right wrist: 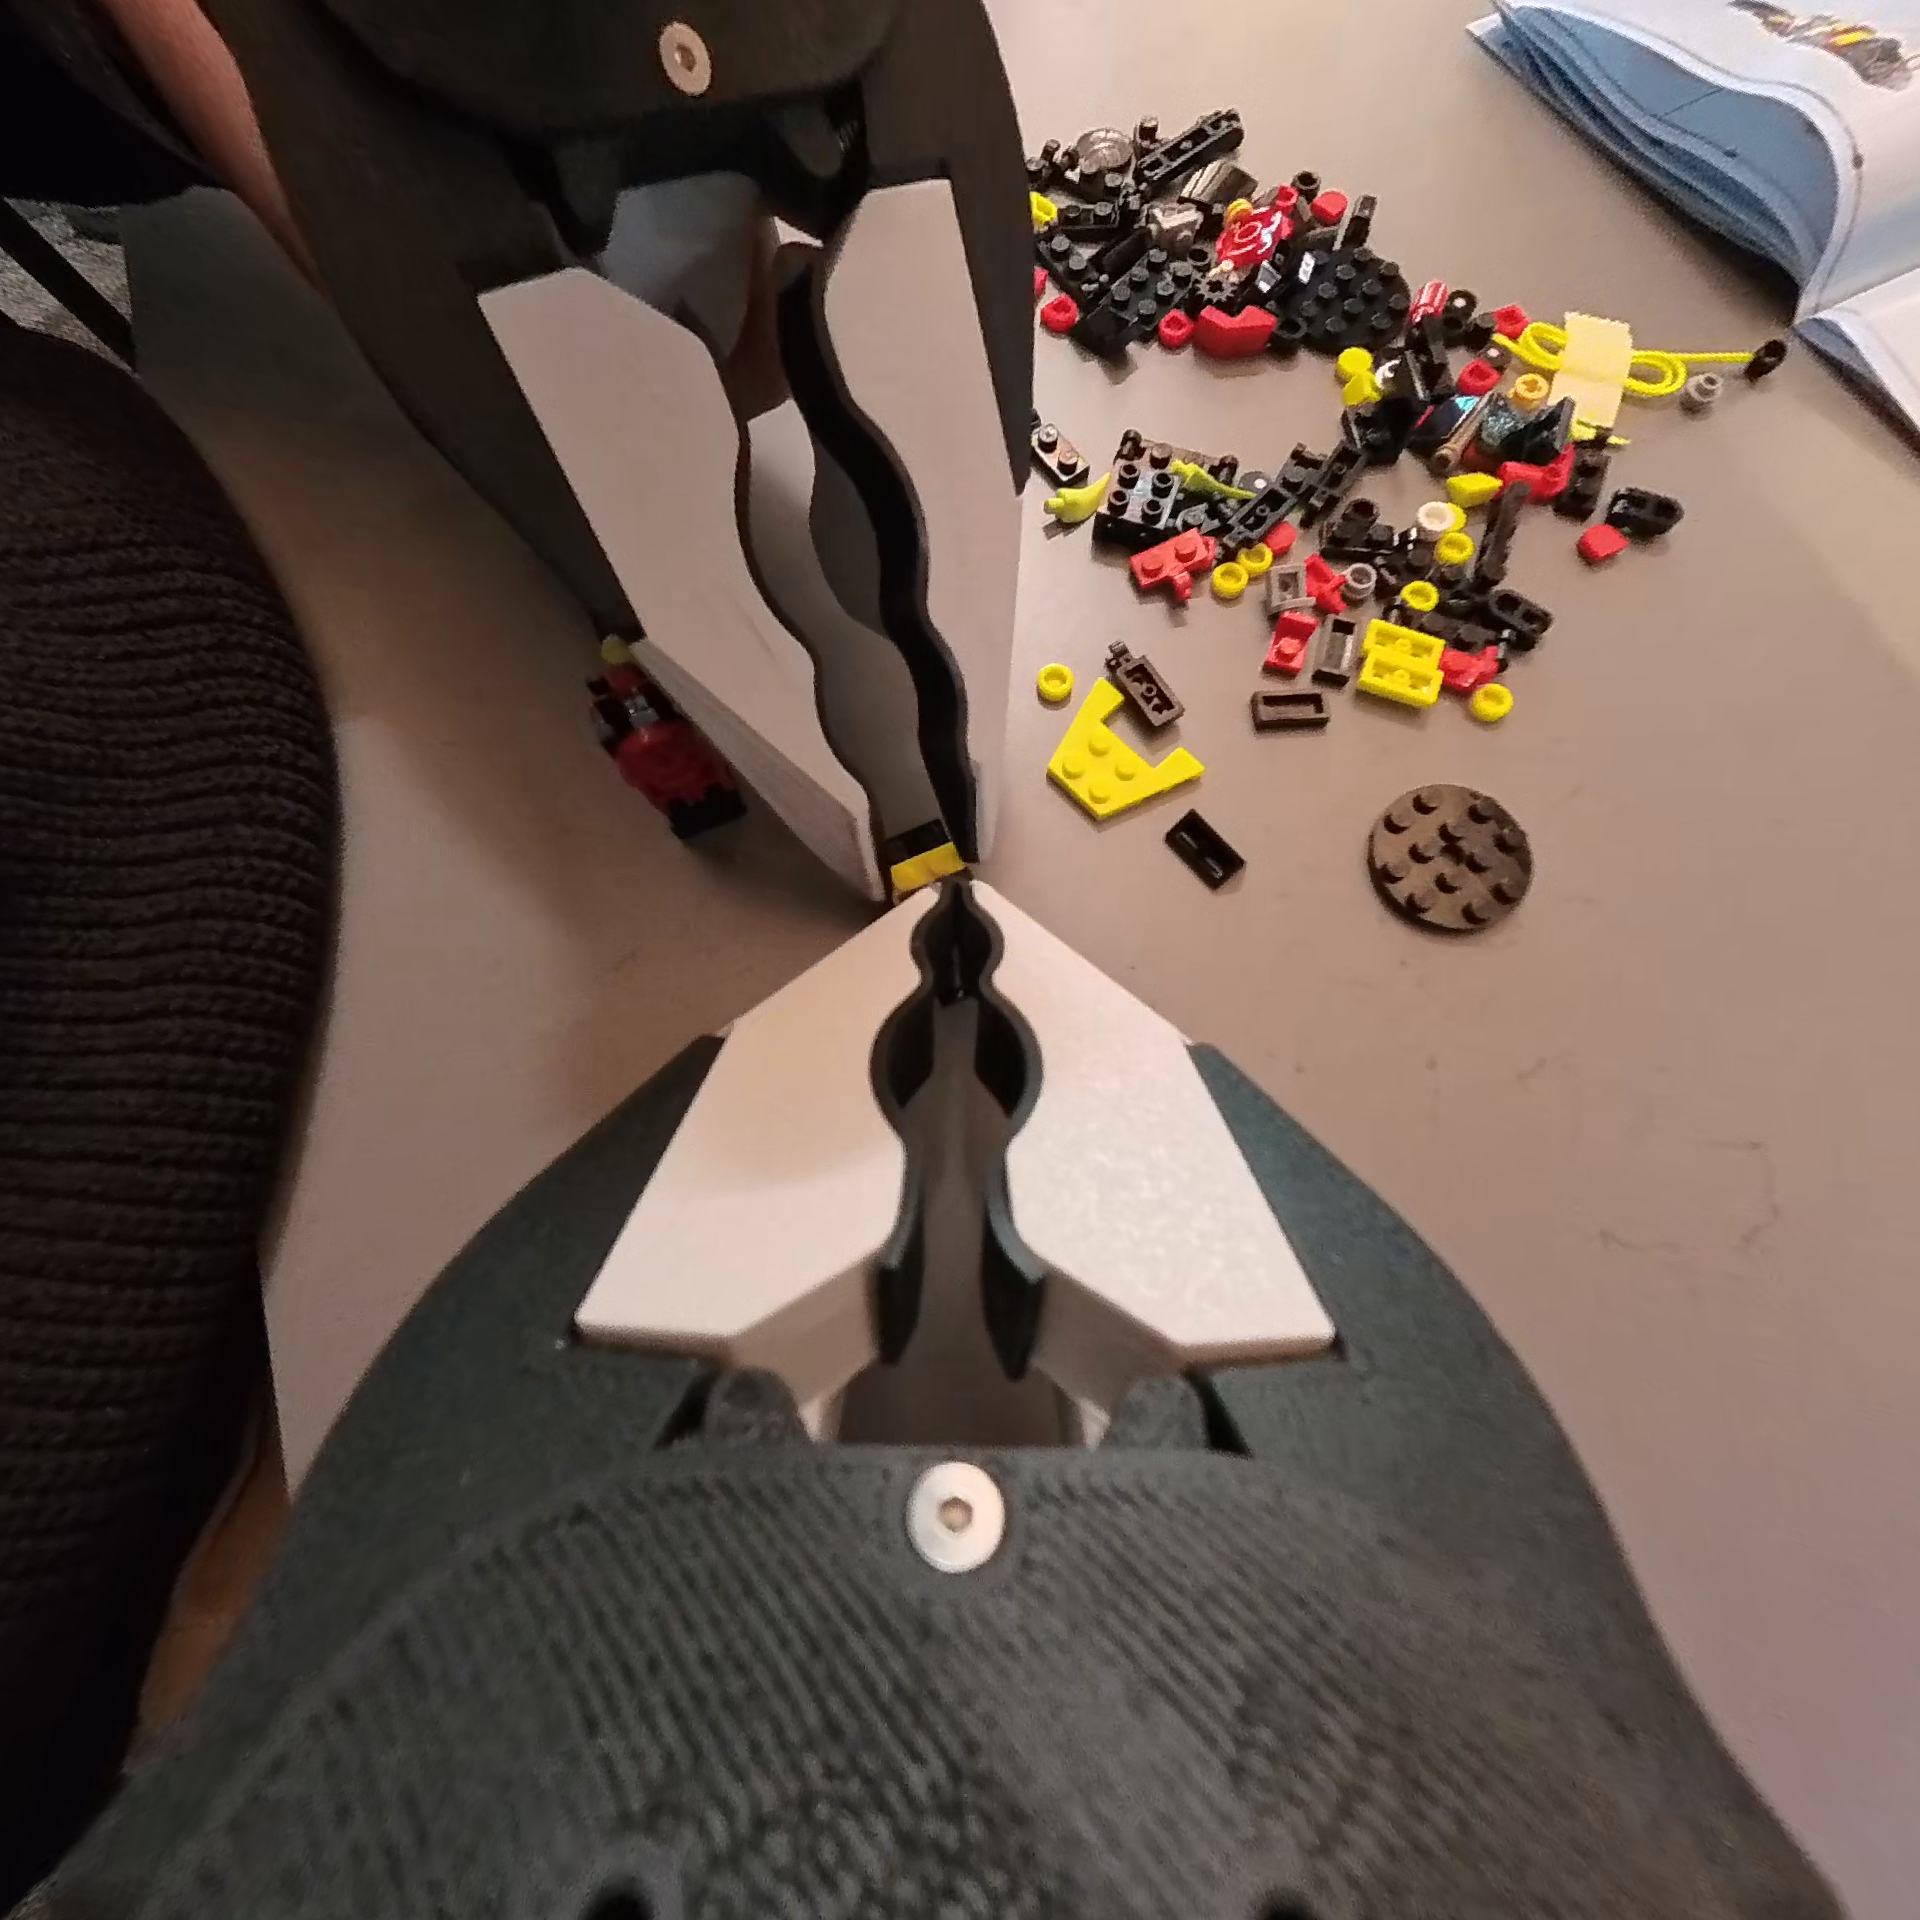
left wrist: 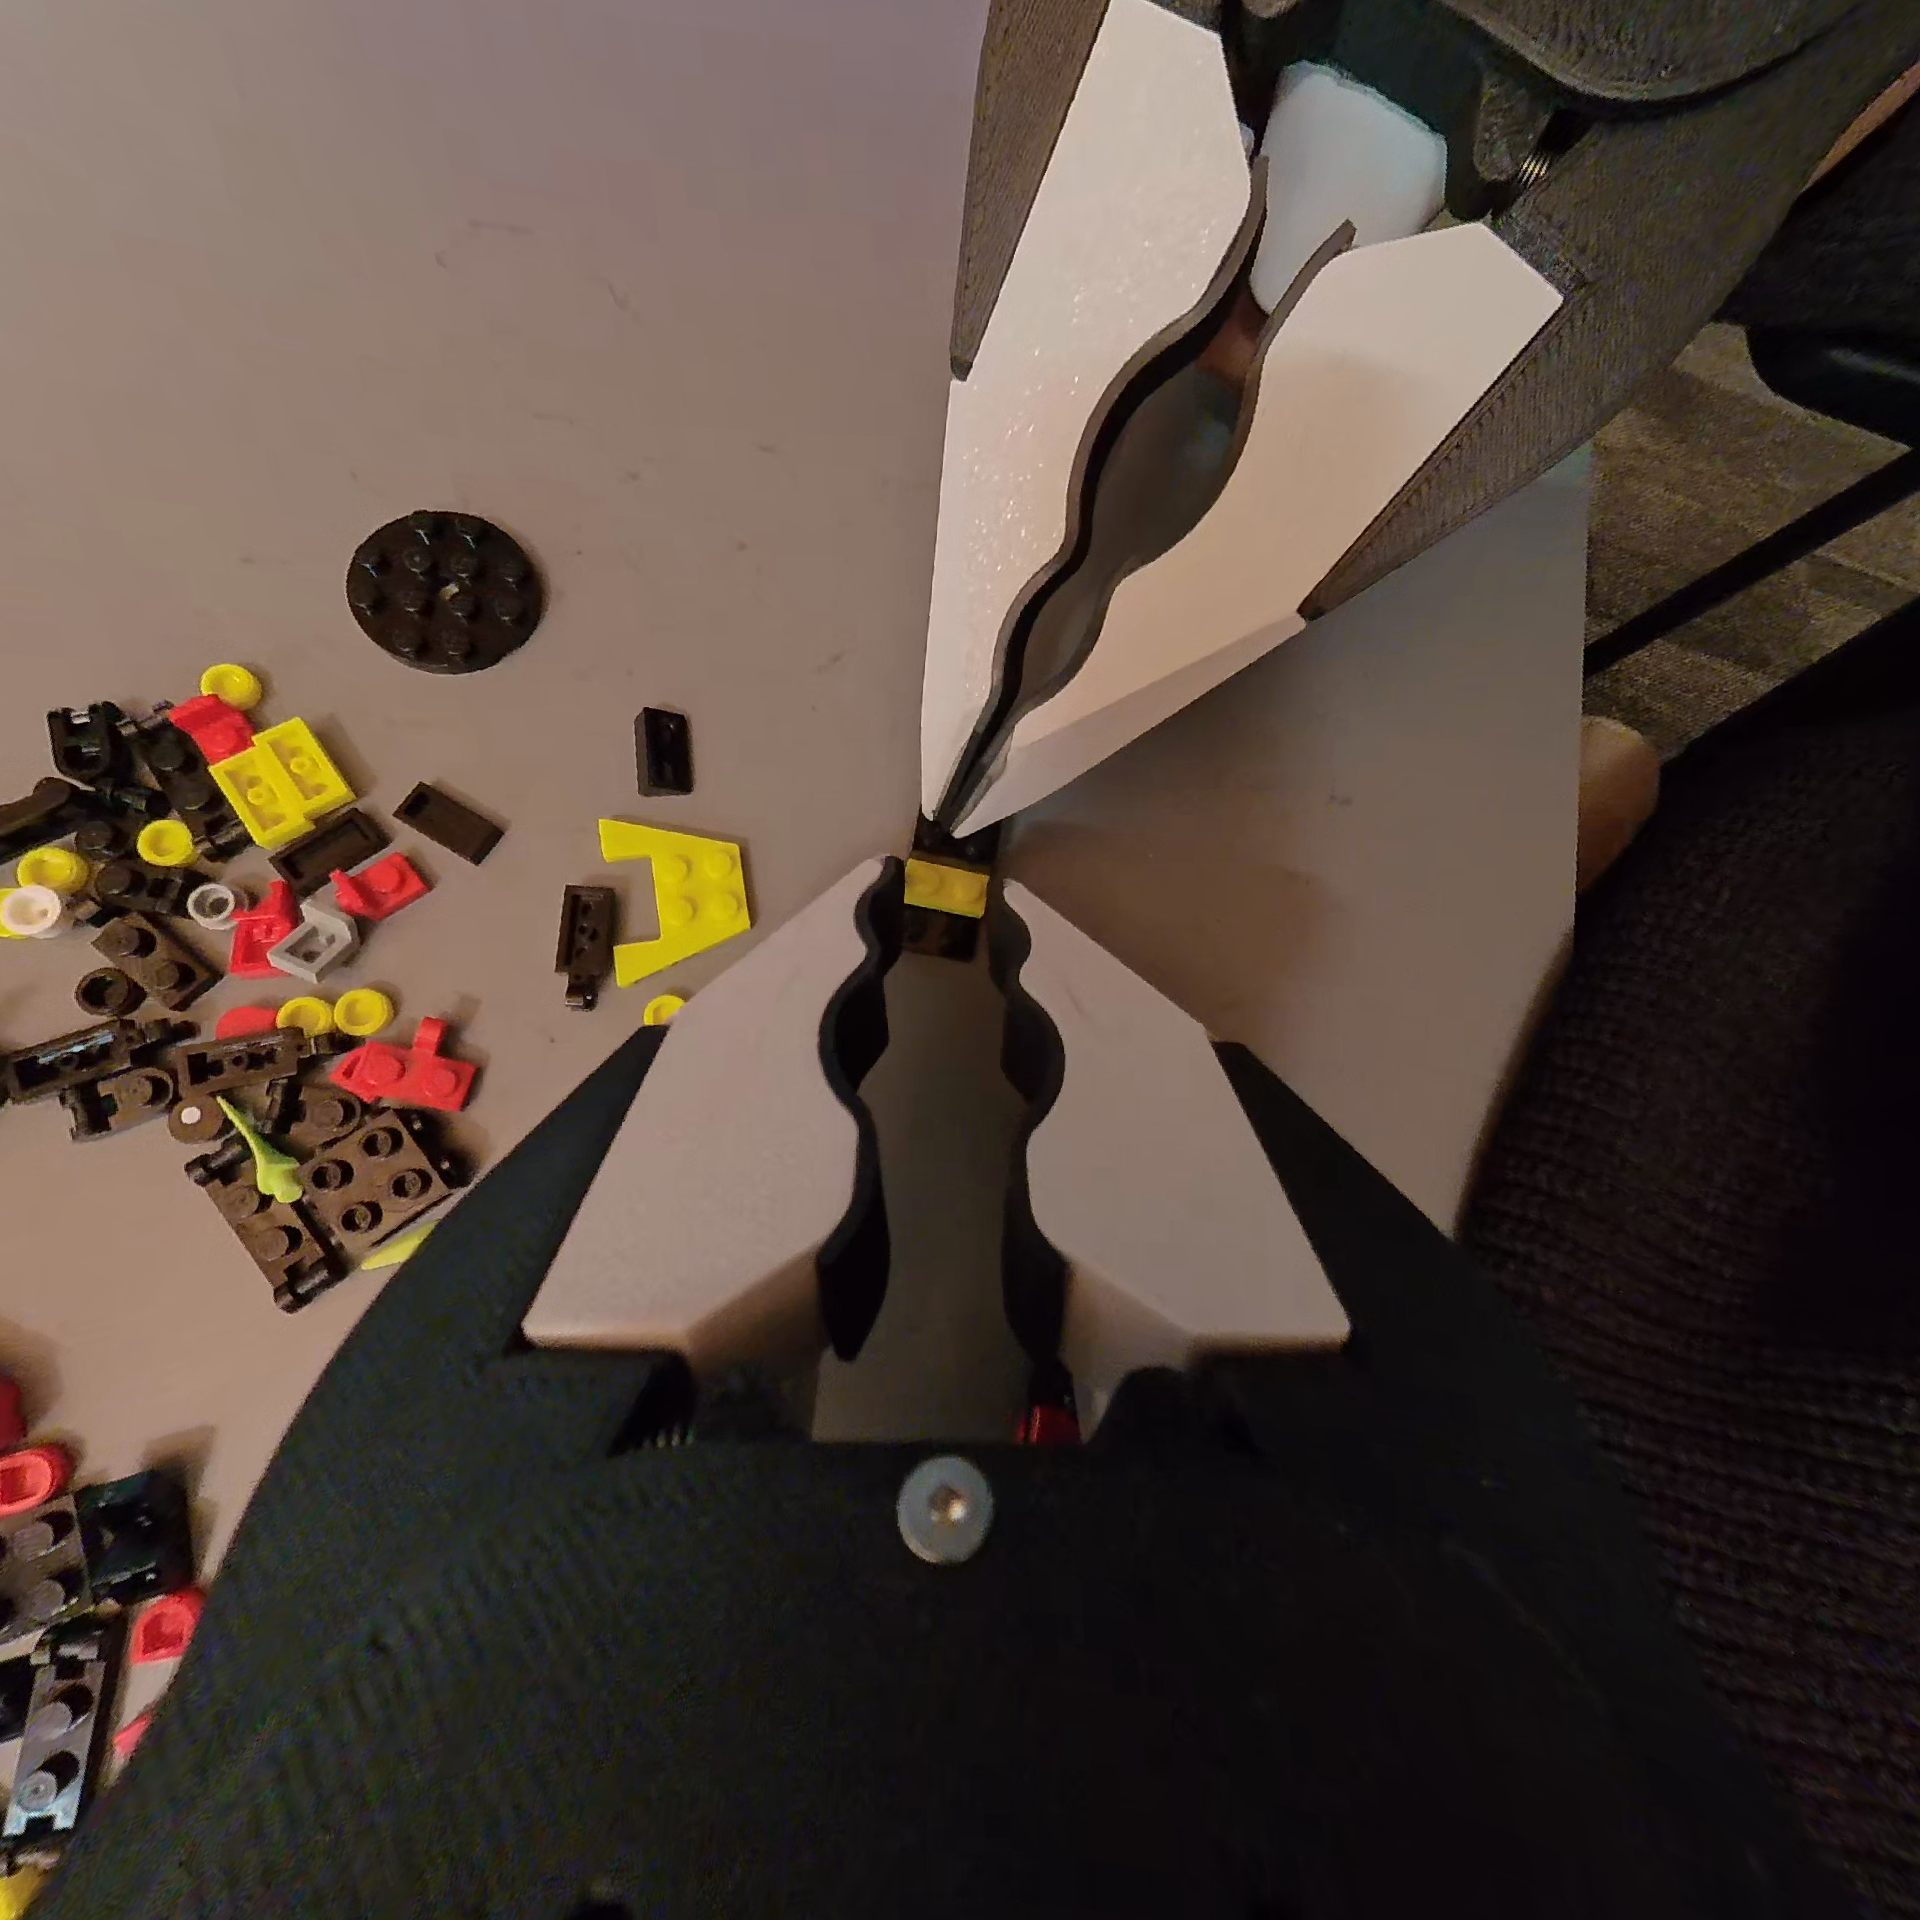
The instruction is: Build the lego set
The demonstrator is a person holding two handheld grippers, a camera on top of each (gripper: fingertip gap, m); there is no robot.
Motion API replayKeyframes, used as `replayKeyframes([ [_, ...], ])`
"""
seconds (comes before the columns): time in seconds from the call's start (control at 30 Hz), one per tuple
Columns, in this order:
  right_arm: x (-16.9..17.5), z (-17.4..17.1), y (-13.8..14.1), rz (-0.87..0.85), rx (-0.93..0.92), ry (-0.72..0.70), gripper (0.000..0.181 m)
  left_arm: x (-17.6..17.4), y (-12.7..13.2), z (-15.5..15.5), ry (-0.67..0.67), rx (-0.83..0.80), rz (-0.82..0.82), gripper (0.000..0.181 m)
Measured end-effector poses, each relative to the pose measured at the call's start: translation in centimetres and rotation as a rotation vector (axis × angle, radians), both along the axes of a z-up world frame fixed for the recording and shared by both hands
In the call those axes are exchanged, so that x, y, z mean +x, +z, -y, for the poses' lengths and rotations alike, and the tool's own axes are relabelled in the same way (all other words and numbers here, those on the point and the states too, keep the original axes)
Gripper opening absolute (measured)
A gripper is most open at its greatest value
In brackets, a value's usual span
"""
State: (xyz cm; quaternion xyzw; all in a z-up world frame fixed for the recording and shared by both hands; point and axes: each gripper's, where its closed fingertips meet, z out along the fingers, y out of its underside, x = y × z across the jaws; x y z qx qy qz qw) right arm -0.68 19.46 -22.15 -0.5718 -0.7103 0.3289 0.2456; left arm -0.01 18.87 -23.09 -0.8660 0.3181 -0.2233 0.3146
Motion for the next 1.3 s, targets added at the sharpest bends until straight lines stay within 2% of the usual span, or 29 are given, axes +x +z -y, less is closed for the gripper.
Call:
replayKeyframes([
  [0.7,0.1,0.1,0.0,0.021,0.017,0.001,0.000,0.1,-0.2,0.1,0.064,-0.113,0.030,0.013],
  [1.0,0.0,0.0,0.0,0.011,0.013,-0.008,0.000,0.1,-0.3,0.1,0.088,-0.157,0.106,0.014],
  [1.13,0.0,0.5,0.0,0.000,-0.053,-0.001,0.000,0.1,0.5,0.2,0.102,-0.180,0.191,0.035],
  [1.27,0.0,0.0,0.2,-0.008,-0.020,-0.010,0.000,-1.4,1.0,-0.4,0.154,-0.108,0.161,0.056],
  [1.3,0.0,-0.2,0.5,-0.021,-0.009,-0.014,0.000,-1.7,1.2,-0.5,0.170,-0.101,0.177,0.056],
])
